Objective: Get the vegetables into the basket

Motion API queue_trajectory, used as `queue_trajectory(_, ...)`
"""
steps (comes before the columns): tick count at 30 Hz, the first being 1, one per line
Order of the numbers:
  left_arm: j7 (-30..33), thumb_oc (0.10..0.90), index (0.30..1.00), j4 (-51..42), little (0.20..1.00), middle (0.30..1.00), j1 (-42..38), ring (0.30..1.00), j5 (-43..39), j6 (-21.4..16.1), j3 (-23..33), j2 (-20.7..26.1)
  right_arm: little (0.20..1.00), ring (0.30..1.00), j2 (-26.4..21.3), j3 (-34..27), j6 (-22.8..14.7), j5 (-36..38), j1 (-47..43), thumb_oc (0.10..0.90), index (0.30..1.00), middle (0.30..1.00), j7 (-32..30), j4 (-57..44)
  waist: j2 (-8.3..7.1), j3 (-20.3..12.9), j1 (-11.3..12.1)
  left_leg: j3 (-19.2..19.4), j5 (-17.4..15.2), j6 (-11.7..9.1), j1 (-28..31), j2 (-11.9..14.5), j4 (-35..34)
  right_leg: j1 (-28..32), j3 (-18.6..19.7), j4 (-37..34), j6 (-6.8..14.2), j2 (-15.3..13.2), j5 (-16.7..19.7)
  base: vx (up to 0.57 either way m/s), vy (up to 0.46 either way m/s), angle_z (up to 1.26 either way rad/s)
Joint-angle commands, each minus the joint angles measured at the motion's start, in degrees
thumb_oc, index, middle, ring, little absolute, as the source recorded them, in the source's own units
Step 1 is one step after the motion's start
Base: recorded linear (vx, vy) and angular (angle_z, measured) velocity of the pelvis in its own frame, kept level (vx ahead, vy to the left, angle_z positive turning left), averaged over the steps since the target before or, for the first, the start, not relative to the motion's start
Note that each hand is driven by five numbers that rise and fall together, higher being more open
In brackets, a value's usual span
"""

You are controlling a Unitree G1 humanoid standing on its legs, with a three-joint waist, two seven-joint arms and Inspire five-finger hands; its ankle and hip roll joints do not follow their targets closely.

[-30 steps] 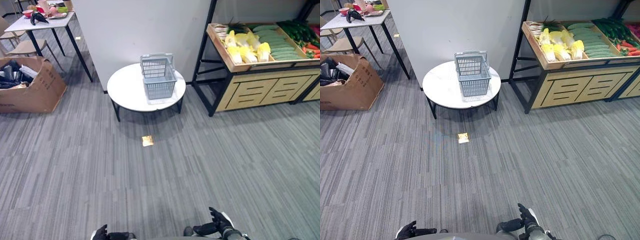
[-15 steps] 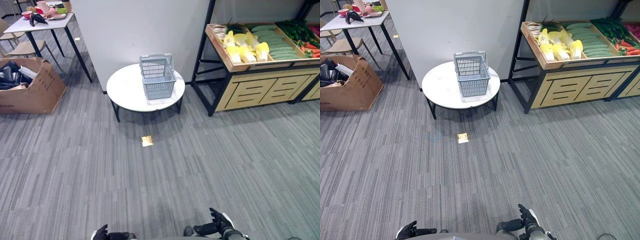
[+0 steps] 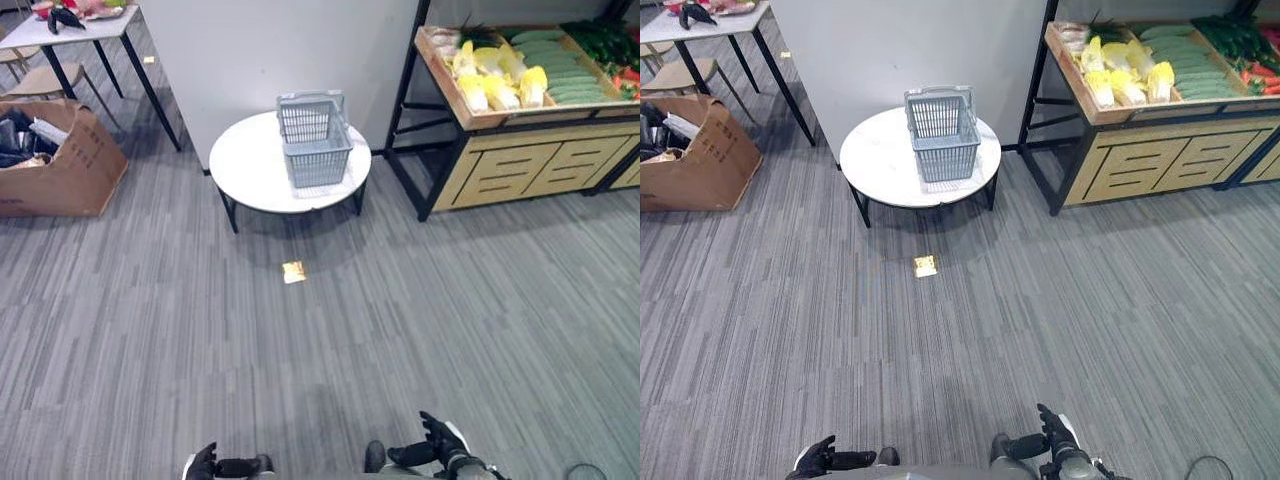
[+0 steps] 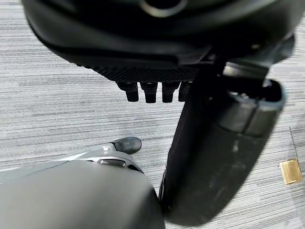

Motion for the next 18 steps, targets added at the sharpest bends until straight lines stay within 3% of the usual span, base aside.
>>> queue_trajectory(1,0.63,0.900,1.000,1.46,1.000,1.000,-0.74,1.000,3.00,0.03,-3.20,-0.95,1.000,1.000,-3.64,1.04,0.26,1.18,0.51,0.900,1.000,1.000,-1.04,1.46,-1.74,3.69,-1.46,-1.29,3.11,-3.04,-0.23,3.27,7.76,2.16,2.66,2.75,1.08,-1.99,-3.92,0.05,-0.210,0.11)
queue_trajectory(3,0.36,0.900,1.000,1.12,1.000,1.000,-1.48,1.000,3.53,0.13,-4.17,-1.01,1.000,1.000,-4.17,0.74,0.26,1.18,0.51,0.900,1.000,1.000,-1.04,1.50,-2.34,4.68,-1.48,-3.07,4.08,-3.39,-4.21,2.29,14.95,2.78,2.42,2.83,0.15,-1.89,-4.48,0.05,-0.160,0.18)
queue_trajectory(4,0.36,0.900,1.000,1.12,1.000,1.000,-1.49,1.000,3.53,0.13,-4.17,-1.01,1.000,1.000,-4.17,0.73,0.26,1.18,0.50,0.900,1.000,1.000,-1.04,1.51,-2.29,4.65,-1.57,-3.21,3.98,-3.40,-4.41,2.33,15.17,2.75,2.33,2.85,0.15,-1.85,-4.49,0.07,-0.086,0.27)
queue_trajectory(5,0.28,0.900,1.000,0.79,1.000,1.000,-1.87,1.000,3.51,0.04,-4.78,-0.90,1.000,1.000,-4.56,0.47,0.18,1.37,0.17,0.900,1.000,1.000,-1.44,1.82,-2.33,5.30,-1.11,-5.96,4.89,-3.23,-6.63,0.37,15.91,2.87,2.43,3.34,-0.03,-1.78,-5.09,0.09,-0.038,0.13)
queue_trajectory(9,0.43,0.900,1.000,0.62,1.000,1.000,-2.02,1.000,3.75,0.01,-5.44,-0.55,1.000,1.000,-4.81,0.31,0.35,1.22,-0.20,0.900,1.000,1.000,-2.14,2.68,-2.14,4.81,-0.70,-4.69,3.71,-1.70,-8.80,1.79,6.84,3.59,2.41,3.38,0.83,-1.82,-6.78,0.18,0.045,0.02)
queue_trajectory(13,0.80,0.900,1.000,0.57,1.000,1.000,-1.41,1.000,4.74,-0.30,-6.18,-0.50,1.000,1.000,-4.63,-0.06,0.23,1.15,-0.22,0.900,1.000,1.000,-2.52,2.98,-0.99,3.93,0.50,-4.57,9.75,-2.93,-10.60,5.17,-3.68,6.43,3.37,3.50,2.31,-1.80,-8.83,0.30,0.188,0.09)
queue_trajectory(16,0.03,0.900,1.000,0.91,1.000,1.000,-0.86,1.000,5.24,-0.04,-6.15,-0.30,1.000,1.000,-4.30,-0.40,0.37,0.84,-0.09,0.900,1.000,1.000,-2.01,3.10,-1.22,2.64,1.20,-3.86,8.71,-2.29,-9.01,4.25,-4.07,8.79,5.43,4.56,3.37,-2.69,-10.38,0.46,0.387,-0.57)
queue_trajectory(17,-0.15,0.900,1.000,1.56,1.000,1.000,-0.94,1.000,6.63,0.39,-6.14,0.44,1.000,1.000,-3.01,-0.21,0.71,-0.08,0.62,0.900,1.000,1.000,-1.59,3.59,-2.94,1.95,1.10,-0.96,7.24,-0.60,-7.76,2.40,-3.53,7.77,6.79,8.73,5.21,-4.90,-8.06,0.31,0.349,-0.93)
queue_trajectory(18,-0.15,0.900,1.000,1.56,1.000,1.000,-0.94,1.000,6.63,0.39,-6.14,0.45,1.000,1.000,-3.00,-0.20,0.71,-0.08,0.63,0.900,1.000,1.000,-1.59,3.59,-3.01,1.95,1.17,-0.85,7.21,-0.57,-7.69,2.35,-3.55,7.74,6.88,8.77,5.25,-4.98,-8.10,0.42,0.532,-0.83)
